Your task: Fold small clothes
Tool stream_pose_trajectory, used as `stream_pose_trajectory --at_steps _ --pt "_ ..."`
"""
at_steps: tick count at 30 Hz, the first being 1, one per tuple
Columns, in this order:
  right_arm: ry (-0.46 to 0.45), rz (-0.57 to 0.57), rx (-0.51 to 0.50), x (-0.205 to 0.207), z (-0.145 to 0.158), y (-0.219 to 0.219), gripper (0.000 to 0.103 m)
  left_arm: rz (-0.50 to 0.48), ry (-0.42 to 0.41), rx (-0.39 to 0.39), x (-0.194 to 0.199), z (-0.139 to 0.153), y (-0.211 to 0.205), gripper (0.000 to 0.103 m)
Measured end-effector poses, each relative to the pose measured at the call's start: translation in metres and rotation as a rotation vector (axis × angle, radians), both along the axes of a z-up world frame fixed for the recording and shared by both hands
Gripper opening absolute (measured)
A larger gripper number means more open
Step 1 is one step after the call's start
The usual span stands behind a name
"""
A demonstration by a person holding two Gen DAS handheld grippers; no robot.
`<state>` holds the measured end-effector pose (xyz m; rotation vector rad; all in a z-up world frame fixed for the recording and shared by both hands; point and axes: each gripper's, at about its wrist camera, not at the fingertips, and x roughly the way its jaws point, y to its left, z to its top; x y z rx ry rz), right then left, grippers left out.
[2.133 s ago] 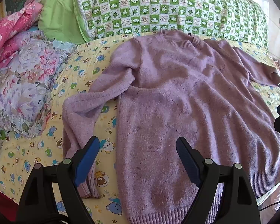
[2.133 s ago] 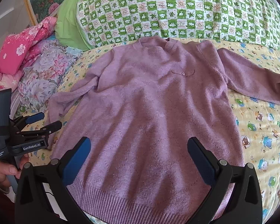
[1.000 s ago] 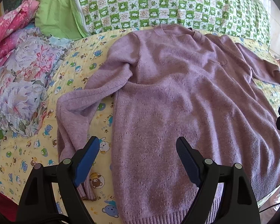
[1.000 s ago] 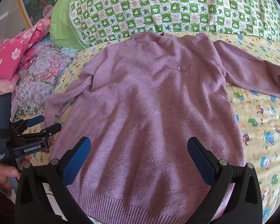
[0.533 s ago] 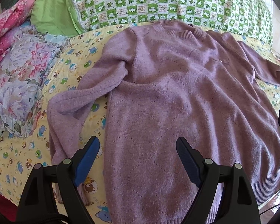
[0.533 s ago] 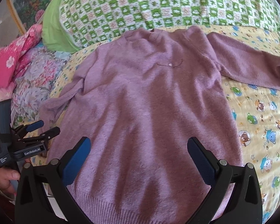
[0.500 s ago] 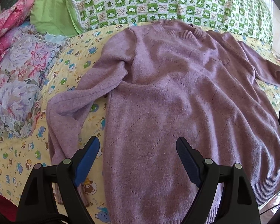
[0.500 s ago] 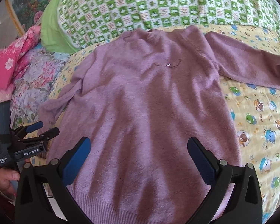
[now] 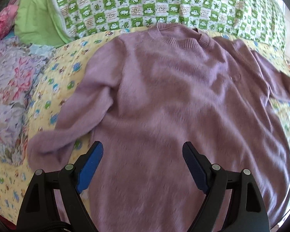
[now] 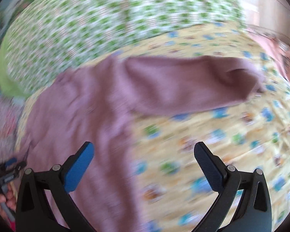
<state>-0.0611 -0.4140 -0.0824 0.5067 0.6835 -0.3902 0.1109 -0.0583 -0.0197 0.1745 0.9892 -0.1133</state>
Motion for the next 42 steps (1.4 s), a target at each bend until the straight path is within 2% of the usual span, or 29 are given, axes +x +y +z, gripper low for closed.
stream_pose_trajectory --at_steps 3,6,8,12,13,14,15,16,18,20,22,24,27,28,29,30,31,32,35,39,42 --pt "-0.006 -0.140 0.057 -0.006 -0.007 -0.053 0.100 0.009 -0.007 -0.005 0.022 0.002 -0.010 0.085" --pt "0.008 -0.255 0.096 -0.008 -0.017 -0.099 0.087 0.014 0.010 -0.032 0.043 0.001 -0.019 0.085" --pt "0.021 -0.298 0.113 -0.005 -0.024 -0.120 0.076 0.017 0.018 -0.028 0.058 -0.001 -0.027 0.085" --pt "0.024 -0.340 0.123 0.007 -0.035 -0.150 0.066 0.026 0.021 -0.005 0.079 -0.008 -0.039 0.085" --pt "0.011 -0.332 0.120 0.012 -0.036 -0.154 0.055 0.028 0.026 -0.005 0.085 -0.010 -0.041 0.085" --pt "0.012 -0.316 0.110 0.018 -0.036 -0.156 0.029 0.029 0.028 0.002 0.087 -0.012 -0.042 0.085" --pt "0.021 -0.307 0.095 0.022 -0.034 -0.157 0.015 0.029 0.034 0.006 0.090 -0.015 -0.044 0.085" --pt "0.018 -0.288 0.071 0.029 -0.028 -0.152 0.006 0.029 0.039 0.009 0.092 -0.017 -0.046 0.085" --pt "-0.045 -0.216 0.023 0.039 -0.005 -0.133 0.006 0.029 0.047 0.008 0.093 -0.019 -0.045 0.085" --pt "-0.111 -0.103 -0.042 0.057 0.028 -0.093 0.006 0.032 0.042 -0.003 0.091 -0.016 -0.042 0.085" --pt "-0.189 0.064 -0.076 0.080 0.061 -0.038 0.006 0.036 0.035 -0.016 0.087 -0.012 -0.037 0.085" --pt "-0.227 0.258 -0.100 0.106 0.081 0.024 0.006 0.045 0.036 -0.028 0.082 -0.007 -0.029 0.085" --pt "-0.242 0.566 -0.015 0.145 0.085 0.119 0.007 0.065 0.036 -0.059 0.073 -0.001 -0.015 0.085" --pt "-0.205 0.644 -0.008 0.158 0.077 0.151 0.009 0.073 0.037 -0.068 0.070 0.000 -0.009 0.085" --pt "-0.158 0.680 -0.028 0.168 0.069 0.175 0.016 0.080 0.041 -0.075 0.069 -0.001 -0.004 0.085" --pt "-0.115 0.695 -0.046 0.175 0.062 0.191 0.023 0.087 0.048 -0.083 0.068 -0.001 0.000 0.085" --pt "-0.080 0.705 -0.052 0.179 0.053 0.204 0.037 0.097 0.064 -0.095 0.068 -0.003 0.005 0.085" --pt "-0.072 0.707 -0.034 0.179 0.046 0.209 0.045 0.104 0.078 -0.102 0.068 -0.004 0.009 0.085" --pt "-0.071 0.686 0.043 0.171 0.035 0.199 0.054 0.127 0.107 -0.153 0.071 -0.007 0.020 0.085" --pt "-0.059 0.608 0.084 0.156 0.023 0.162 0.056 0.151 0.179 -0.250 0.082 -0.018 0.024 0.085" --pt "-0.067 0.539 0.119 0.146 0.018 0.138 0.056 0.121 0.236 -0.353 0.087 -0.023 0.012 0.085"
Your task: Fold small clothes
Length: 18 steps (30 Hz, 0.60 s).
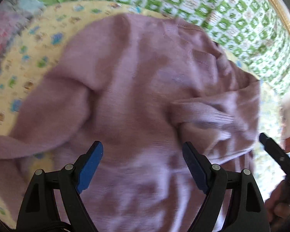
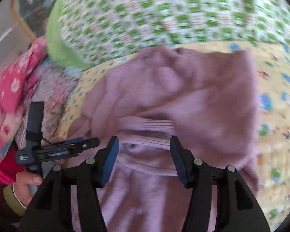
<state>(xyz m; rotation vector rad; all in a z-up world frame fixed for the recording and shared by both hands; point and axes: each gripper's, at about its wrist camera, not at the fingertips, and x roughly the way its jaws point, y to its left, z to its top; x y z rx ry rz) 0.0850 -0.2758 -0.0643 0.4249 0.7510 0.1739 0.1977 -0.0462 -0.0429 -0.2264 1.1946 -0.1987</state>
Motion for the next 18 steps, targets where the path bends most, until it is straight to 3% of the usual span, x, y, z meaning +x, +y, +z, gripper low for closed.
stream_pose_trajectory --at_steps 2,4,7,11,12,13,14,16,18 --pt "0.013 -0.037 0.041 -0.003 -0.004 -0.017 0.056 -0.034 -0.009 -0.016 0.000 0.003 -0.014 0.085" --pt "0.027 -0.073 0.039 -0.004 -0.007 -0.028 0.056 -0.097 -0.050 0.033 -0.002 0.007 -0.037 0.085" --pt "0.026 -0.116 0.056 -0.005 -0.011 -0.041 0.056 -0.246 -0.112 0.229 -0.003 0.005 -0.083 0.085" --pt "0.049 -0.169 0.041 -0.001 -0.018 -0.056 0.056 -0.345 -0.157 0.472 0.001 -0.017 -0.127 0.084" --pt "0.056 -0.181 0.043 -0.001 -0.019 -0.059 0.056 -0.353 -0.168 0.505 0.004 -0.022 -0.131 0.062" --pt "0.063 -0.196 0.046 -0.001 -0.020 -0.064 0.056 -0.360 -0.156 0.504 0.011 -0.026 -0.132 0.013" --pt "0.065 -0.210 0.049 -0.002 -0.021 -0.069 0.056 -0.335 -0.140 0.486 0.015 -0.024 -0.125 0.011" --pt "0.048 -0.238 0.048 -0.007 -0.019 -0.078 0.056 -0.212 -0.182 0.313 0.016 0.003 -0.087 0.011" --pt "0.042 -0.264 0.036 -0.011 -0.019 -0.086 0.056 -0.083 -0.207 0.225 0.011 0.016 -0.047 0.014"
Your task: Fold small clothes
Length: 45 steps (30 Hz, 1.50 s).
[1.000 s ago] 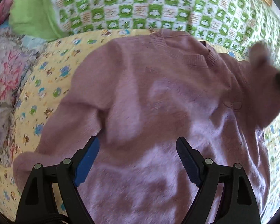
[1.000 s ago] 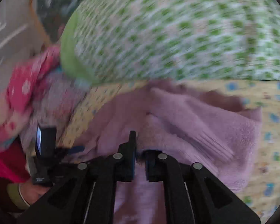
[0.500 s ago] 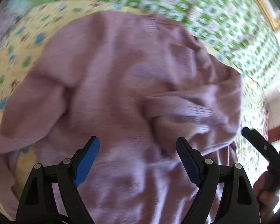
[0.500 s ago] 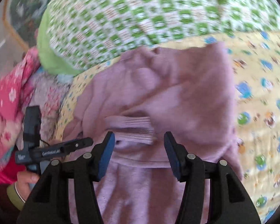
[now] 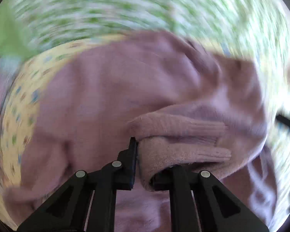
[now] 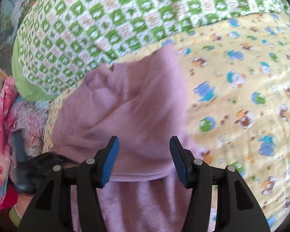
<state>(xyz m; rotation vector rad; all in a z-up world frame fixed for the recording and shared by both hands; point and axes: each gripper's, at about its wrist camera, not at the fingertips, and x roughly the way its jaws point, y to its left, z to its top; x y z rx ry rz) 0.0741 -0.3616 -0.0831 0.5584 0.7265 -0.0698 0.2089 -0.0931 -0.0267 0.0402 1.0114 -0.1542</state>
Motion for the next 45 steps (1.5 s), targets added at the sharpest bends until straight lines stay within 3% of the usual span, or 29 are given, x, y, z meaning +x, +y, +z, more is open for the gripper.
stream_pose_trajectory --at_steps 1,3,6,7,9,12,14,16,19,20,21,22,27,31,35,37,39,42,45 --pt "0.003 -0.009 0.007 0.000 -0.001 -0.004 0.056 0.100 0.021 -0.014 -0.001 -0.004 0.027 0.022" --pt "0.012 -0.022 0.018 0.001 -0.004 -0.009 0.056 0.202 0.083 -0.079 0.000 -0.019 0.067 0.033" --pt "0.010 -0.022 0.015 0.005 -0.005 -0.010 0.056 0.236 0.139 -0.201 0.001 -0.026 0.094 0.051" --pt "0.013 -0.016 0.008 0.009 -0.005 -0.010 0.056 0.228 0.130 -0.216 0.001 -0.024 0.093 0.060" --pt "0.019 -0.006 -0.007 0.020 -0.006 -0.008 0.056 0.215 0.124 -0.197 0.005 -0.022 0.087 0.069" --pt "0.031 -0.008 -0.041 0.038 -0.007 -0.009 0.058 0.190 0.125 -0.136 0.018 -0.026 0.070 0.069" --pt "0.042 -0.032 -0.056 0.055 -0.007 -0.015 0.064 0.181 0.117 -0.112 0.025 -0.024 0.060 0.062" --pt "0.053 -0.044 -0.046 0.072 -0.009 -0.021 0.070 0.162 0.101 -0.105 0.027 -0.023 0.058 0.033" --pt "0.081 -0.004 -0.023 0.102 -0.019 -0.020 0.071 0.131 0.081 -0.075 0.030 -0.021 0.052 0.018" --pt "0.102 0.028 -0.008 0.112 -0.025 -0.018 0.065 0.124 0.078 -0.078 0.028 -0.020 0.051 0.015" --pt "0.111 0.047 0.008 0.117 -0.027 -0.019 0.044 0.106 0.070 -0.088 0.027 -0.018 0.048 0.011" --pt "0.118 0.054 0.022 0.118 -0.027 -0.022 0.014 0.089 0.053 -0.101 0.024 -0.013 0.047 0.010" --pt "0.020 -0.036 -0.009 0.083 0.007 -0.077 0.013 -0.029 -0.071 -0.269 0.040 0.027 0.027 0.009" --pt "0.070 -0.074 -0.009 0.082 -0.010 -0.117 0.006 -0.075 -0.079 -0.311 0.074 0.014 0.006 0.009" --pt "0.088 -0.068 -0.034 0.088 -0.027 -0.115 0.006 -0.073 0.000 -0.267 0.091 -0.028 0.007 0.011" --pt "0.080 -0.074 -0.053 0.087 -0.025 -0.109 0.006 -0.045 0.028 -0.209 0.091 -0.045 0.016 0.021" --pt "0.097 -0.088 -0.054 0.086 -0.023 -0.107 0.007 -0.010 0.037 -0.216 0.088 -0.050 0.030 0.030" --pt "0.127 -0.119 -0.101 0.081 -0.009 -0.101 0.023 0.063 0.029 -0.227 0.085 -0.047 0.056 0.035" --pt "0.042 -0.130 -0.114 0.059 0.017 -0.078 0.035 0.052 0.006 -0.259 0.085 -0.045 0.068 0.034"
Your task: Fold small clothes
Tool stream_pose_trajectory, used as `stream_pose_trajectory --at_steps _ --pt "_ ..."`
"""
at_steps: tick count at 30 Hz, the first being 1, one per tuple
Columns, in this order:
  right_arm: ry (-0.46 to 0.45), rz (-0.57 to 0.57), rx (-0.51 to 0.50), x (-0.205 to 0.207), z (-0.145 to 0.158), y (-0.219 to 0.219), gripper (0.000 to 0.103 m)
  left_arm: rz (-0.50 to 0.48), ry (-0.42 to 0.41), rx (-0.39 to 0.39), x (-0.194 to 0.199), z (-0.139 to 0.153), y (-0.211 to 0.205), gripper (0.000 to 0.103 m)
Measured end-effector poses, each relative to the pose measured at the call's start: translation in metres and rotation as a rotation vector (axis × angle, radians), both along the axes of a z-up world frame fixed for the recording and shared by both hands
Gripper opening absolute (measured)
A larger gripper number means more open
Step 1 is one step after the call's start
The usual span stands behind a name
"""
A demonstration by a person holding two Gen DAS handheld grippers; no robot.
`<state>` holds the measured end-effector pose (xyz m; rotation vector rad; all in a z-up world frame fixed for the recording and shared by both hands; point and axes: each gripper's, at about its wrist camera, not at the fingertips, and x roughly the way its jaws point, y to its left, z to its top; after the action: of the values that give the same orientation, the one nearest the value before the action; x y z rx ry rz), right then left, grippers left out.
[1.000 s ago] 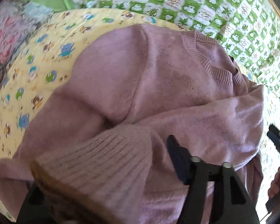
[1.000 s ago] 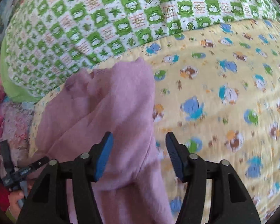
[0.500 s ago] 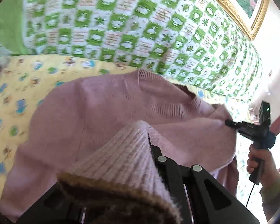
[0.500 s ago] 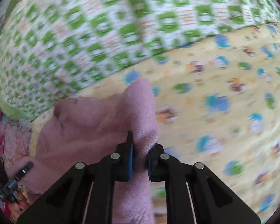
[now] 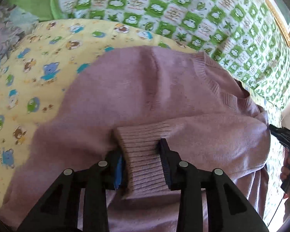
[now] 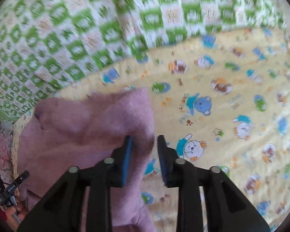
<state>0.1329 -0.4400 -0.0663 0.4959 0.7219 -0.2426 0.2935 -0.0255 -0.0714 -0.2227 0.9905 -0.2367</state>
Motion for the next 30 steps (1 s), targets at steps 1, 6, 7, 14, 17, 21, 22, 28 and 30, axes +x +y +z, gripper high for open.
stream_pose_trajectory --at_steps 1,6,7,14,17,21,22,28,30 --pt "-0.033 0.020 0.020 -0.005 0.004 0.009 0.039 -0.011 0.005 -0.002 0.000 -0.001 -0.001 0.034" --pt "-0.002 0.242 0.087 -0.002 -0.015 0.068 0.039 -0.050 -0.010 0.129 -0.010 -0.001 -0.025 0.035" --pt "0.042 0.237 0.079 0.003 -0.025 0.069 0.039 -0.044 -0.005 0.163 -0.012 -0.002 -0.023 0.036" --pt "0.157 0.012 0.112 -0.013 -0.048 0.031 0.018 -0.030 -0.010 0.191 -0.025 0.011 -0.002 0.033" --pt "0.105 0.058 0.075 -0.024 -0.026 0.046 0.040 -0.017 -0.008 0.111 -0.046 0.023 0.016 0.039" --pt "0.045 0.090 0.052 -0.036 -0.006 0.073 0.050 0.050 0.030 -0.027 -0.082 0.026 0.049 0.052" --pt "0.041 0.099 0.052 -0.037 -0.003 0.082 0.050 0.063 0.037 -0.045 -0.090 0.026 0.054 0.053" --pt "0.035 0.151 0.074 -0.041 0.001 0.120 0.050 0.119 0.106 -0.134 -0.140 0.018 0.088 0.069" --pt "0.038 0.169 0.086 -0.044 0.001 0.132 0.050 0.143 0.132 -0.162 -0.149 0.013 0.095 0.072"
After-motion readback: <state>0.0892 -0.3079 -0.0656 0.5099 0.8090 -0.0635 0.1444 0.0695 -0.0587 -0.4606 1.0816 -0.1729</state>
